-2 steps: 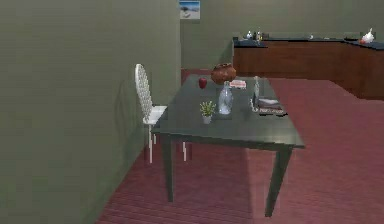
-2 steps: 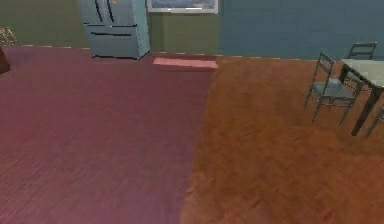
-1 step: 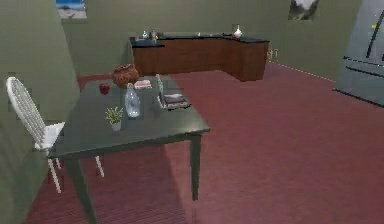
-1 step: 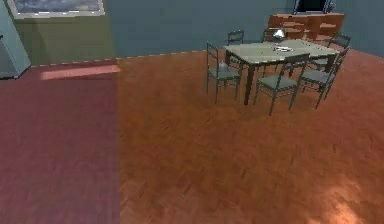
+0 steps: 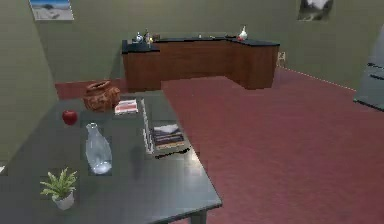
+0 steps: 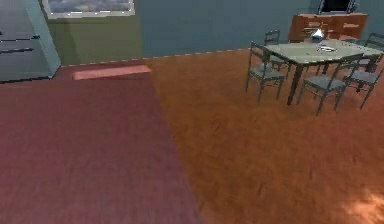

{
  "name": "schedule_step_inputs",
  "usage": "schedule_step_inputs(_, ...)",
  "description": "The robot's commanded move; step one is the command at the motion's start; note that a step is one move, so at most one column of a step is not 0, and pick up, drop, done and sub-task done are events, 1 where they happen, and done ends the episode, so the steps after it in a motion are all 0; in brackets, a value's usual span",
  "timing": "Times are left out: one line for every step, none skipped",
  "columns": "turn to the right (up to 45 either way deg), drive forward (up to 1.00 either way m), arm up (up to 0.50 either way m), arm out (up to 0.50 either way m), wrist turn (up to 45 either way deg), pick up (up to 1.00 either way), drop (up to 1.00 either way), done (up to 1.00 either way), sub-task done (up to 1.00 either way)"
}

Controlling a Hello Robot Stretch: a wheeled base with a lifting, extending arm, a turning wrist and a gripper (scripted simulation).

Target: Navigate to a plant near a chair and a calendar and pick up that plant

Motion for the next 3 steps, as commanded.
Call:
schedule_step_inputs(-45.0,0.0,0.0,0.0,0.0,0.0,0.0,0.0,0.0)
schedule_step_inputs(-45.0,0.0,0.0,0.0,0.0,0.0,0.0,0.0,0.0)
schedule_step_inputs(-15.0,0.0,0.0,0.0,0.0,0.0,0.0,0.0,0.0)
